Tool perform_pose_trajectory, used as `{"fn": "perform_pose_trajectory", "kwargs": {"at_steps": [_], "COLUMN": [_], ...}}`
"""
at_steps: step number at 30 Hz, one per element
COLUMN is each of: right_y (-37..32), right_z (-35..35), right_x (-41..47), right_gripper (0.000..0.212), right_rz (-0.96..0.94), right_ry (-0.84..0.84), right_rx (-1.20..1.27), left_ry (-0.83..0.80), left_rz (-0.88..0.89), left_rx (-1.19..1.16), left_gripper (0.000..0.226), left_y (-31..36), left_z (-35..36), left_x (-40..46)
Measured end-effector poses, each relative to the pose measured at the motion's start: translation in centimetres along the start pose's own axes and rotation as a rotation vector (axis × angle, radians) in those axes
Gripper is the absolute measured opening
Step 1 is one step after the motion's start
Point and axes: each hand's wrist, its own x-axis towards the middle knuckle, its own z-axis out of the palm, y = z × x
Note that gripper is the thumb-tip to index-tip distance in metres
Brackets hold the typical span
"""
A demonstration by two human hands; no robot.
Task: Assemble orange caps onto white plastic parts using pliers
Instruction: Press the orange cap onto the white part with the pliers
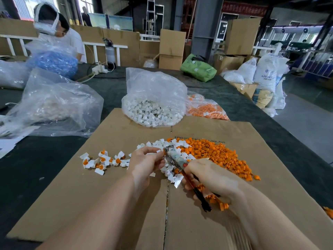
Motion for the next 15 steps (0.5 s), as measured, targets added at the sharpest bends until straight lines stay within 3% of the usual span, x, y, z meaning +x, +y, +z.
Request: {"fn": "perform_pose_trajectory", "kwargs": {"at_steps": [6,12,15], "right_y": [0.03,0.12,0.38], "right_z": [0.05,0.24,0.53], "right_x": [0.0,0.01,0.08], "right_gripper": [0.015,0.016,0.015], "right_rz": [-0.033,-0.113,-0.166], "right_ry": [-0.009,0.117,0.17], "right_rx": [-0.036,-0.396,-0.447], "left_ry": [0.003,-0.015,-0.016], "left_rz": [-0.007,0.012,0.019], "left_rx": [-0.044,-0.04,-0.044], "left_gripper": [0.008,0.009,0.01], "left_y": [-0.02,0.18,0.1], "left_z": [0.29,0.81,0.94], "left_x": [-0.18,-0.62,-0.81]}}
